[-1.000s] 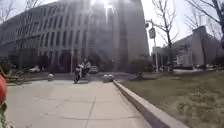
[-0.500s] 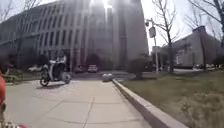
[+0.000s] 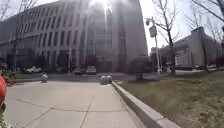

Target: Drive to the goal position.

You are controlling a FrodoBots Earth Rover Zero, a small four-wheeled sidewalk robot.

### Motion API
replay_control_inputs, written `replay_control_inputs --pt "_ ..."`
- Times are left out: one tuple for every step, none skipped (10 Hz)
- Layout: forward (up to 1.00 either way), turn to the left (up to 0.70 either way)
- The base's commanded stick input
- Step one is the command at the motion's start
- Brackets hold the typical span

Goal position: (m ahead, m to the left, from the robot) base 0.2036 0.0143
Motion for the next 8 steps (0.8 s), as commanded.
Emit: replay_control_inputs --pt "0.09 0.04" --pt "0.19 0.09" --pt "0.30 0.15" --pt "0.41 0.20" --pt "0.52 0.25" --pt "0.62 0.30" --pt "0.68 0.33" --pt "0.61 0.30"
